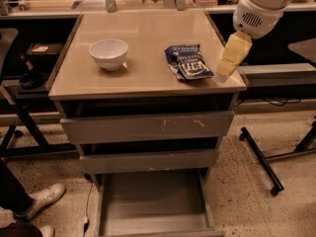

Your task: Place blue chip bag into bottom drawer

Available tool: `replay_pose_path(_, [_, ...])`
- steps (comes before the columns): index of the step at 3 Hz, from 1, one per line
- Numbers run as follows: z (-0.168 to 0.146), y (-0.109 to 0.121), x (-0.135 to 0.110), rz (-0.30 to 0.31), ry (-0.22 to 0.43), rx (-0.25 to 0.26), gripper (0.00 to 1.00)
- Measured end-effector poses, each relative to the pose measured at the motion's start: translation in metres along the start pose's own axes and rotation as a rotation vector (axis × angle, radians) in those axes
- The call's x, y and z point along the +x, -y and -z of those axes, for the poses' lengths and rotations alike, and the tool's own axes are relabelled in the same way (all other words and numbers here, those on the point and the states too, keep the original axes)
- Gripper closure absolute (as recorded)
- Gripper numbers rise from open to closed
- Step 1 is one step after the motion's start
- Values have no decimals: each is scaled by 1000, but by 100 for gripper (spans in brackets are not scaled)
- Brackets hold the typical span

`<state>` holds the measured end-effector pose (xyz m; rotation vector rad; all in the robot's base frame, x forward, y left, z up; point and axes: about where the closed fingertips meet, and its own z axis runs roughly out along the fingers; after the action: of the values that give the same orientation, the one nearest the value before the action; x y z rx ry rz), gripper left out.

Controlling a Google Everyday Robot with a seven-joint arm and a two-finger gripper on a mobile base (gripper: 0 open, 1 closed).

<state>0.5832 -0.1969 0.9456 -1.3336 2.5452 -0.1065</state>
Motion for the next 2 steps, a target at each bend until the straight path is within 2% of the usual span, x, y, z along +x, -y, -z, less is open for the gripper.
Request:
replay_pose_path(1, [-13,6,-19,-34,31,3,0])
replay_pose_path(2, [-34,22,-50,-129,62,-6,0])
